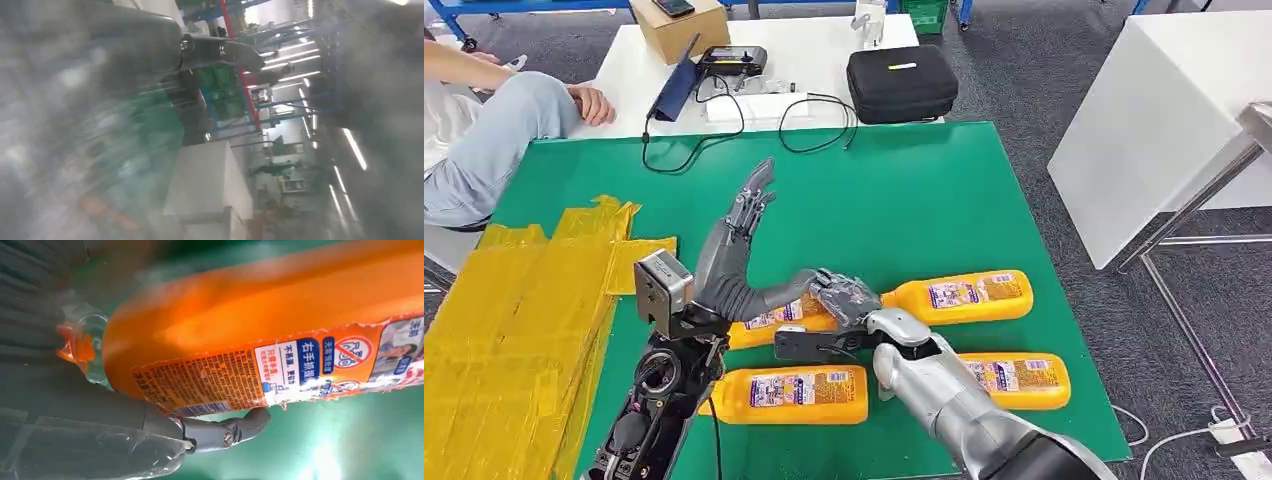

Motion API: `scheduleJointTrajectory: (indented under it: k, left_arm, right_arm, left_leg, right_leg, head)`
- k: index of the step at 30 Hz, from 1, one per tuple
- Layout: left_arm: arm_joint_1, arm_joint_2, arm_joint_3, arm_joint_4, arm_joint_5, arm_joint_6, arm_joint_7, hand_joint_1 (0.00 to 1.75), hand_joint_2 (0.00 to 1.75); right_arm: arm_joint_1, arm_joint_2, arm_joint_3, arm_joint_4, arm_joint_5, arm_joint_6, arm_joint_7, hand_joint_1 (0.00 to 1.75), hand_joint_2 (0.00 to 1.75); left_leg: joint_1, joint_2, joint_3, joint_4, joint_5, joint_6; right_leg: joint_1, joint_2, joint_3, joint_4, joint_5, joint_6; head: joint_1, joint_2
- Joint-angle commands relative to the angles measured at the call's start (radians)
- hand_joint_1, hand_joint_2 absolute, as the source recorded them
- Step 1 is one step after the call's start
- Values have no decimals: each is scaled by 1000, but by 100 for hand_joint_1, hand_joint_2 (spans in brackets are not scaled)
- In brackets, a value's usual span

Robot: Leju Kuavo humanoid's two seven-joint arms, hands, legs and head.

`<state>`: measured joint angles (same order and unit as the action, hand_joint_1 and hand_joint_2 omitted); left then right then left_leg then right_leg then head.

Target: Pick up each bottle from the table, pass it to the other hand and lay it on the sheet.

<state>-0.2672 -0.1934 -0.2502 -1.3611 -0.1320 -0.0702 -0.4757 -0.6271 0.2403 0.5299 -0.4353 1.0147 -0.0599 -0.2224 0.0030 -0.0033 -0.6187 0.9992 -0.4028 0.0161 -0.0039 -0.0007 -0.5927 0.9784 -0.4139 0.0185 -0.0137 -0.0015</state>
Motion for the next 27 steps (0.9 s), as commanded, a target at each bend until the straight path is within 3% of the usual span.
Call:
scheduleJointTrajectory:
  k: [1, 2, 3, 4, 5, 6, 9, 12, 15, 18, 27]
  left_arm:
    - [-28, 3, -6, 65, 17, -6, 1, 0, 175]
    - [-25, 4, -3, 64, 21, -6, -1, 0, 175]
    - [-22, 5, 1, 65, 29, -8, -4, 0, 175]
    - [-20, 6, 2, 65, 32, -9, -5, 0, 175]
    - [-18, 6, 3, 66, 34, -10, -6, 0, 175]
    - [-15, 6, 4, 65, 37, -10, -7, 0, 175]
    - [-8, 6, 8, 63, 42, -9, -11, 0, 175]
    - [3, 6, 10, 52, 45, -9, -13, 0, 175]
    - [15, 7, 16, 41, 50, -9, -15, 0, 175]
    - [15, 4, 19, 38, 52, -8, -15, 0, 175]
    - [32, -4, 20, 29, 55, -6, -9, 0, 175]
  right_arm:
    - [-46, -15, -10, 105, -14, 48, 21, 0, 175]
    - [-47, -16, -11, 109, -16, 52, 23, 5, 175]
    - [-49, -17, -19, 115, -25, 64, 26, 23, 175]
    - [-49, -20, -22, 116, -28, 63, 28, 51, 175]
    - [-49, -21, -25, 115, -30, 57, 32, 63, 175]
    - [-48, -22, -31, 115, -34, 51, 31, 87, 175]
    - [-44, -23, -36, 114, -35, 24, 35, 120, 175]
    - [-35, -21, -43, 108, -34, -17, 38, 122, 175]
    - [-21, -19, -56, 97, -35, -76, 35, 136, 175]
    - [-11, -13, -81, 85, -47, -140, 26, 175, 175]
    - [29, -2, -221, 6, -134, -374, -64, 175, 175]
  left_leg:
    - [1, -2, 5, 0, -2, -1]
    - [0, -2, 3, 0, -1, 0]
    - [0, -1, 2, 0, 0, 0]
    - [1, -2, 4, 0, -1, 0]
    - [0, -1, 4, -1, -1, 0]
    - [0, -1, 3, -1, -1, 0]
    - [0, -2, 4, -1, -1, 0]
    - [0, -1, 4, -1, -1, 0]
    - [1, -2, 5, -1, -2, -1]
    - [1, -1, 5, -1, -2, -1]
    - [1, 0, 4, 0, -2, -1]
  right_leg:
    - [1, -2, 6, -1, -2, 0]
    - [0, -2, 4, -1, -1, 0]
    - [0, -2, 3, -1, -1, 0]
    - [1, -2, 6, -2, -1, 0]
    - [0, -2, 5, -1, -1, 0]
    - [0, -1, 4, -1, -1, 0]
    - [0, -2, 5, -1, -1, 0]
    - [0, -1, 5, -1, -1, 0]
    - [1, -2, 6, -2, -2, 0]
    - [1, -1, 6, -2, -2, 0]
    - [1, 0, 5, -1, -2, 0]
  head:
    - [0, 0]
    - [0, 0]
    - [0, 0]
    - [0, 0]
    - [0, 0]
    - [0, 0]
    - [0, 0]
    - [0, 0]
    - [0, 0]
    - [0, 0]
    - [0, 0]
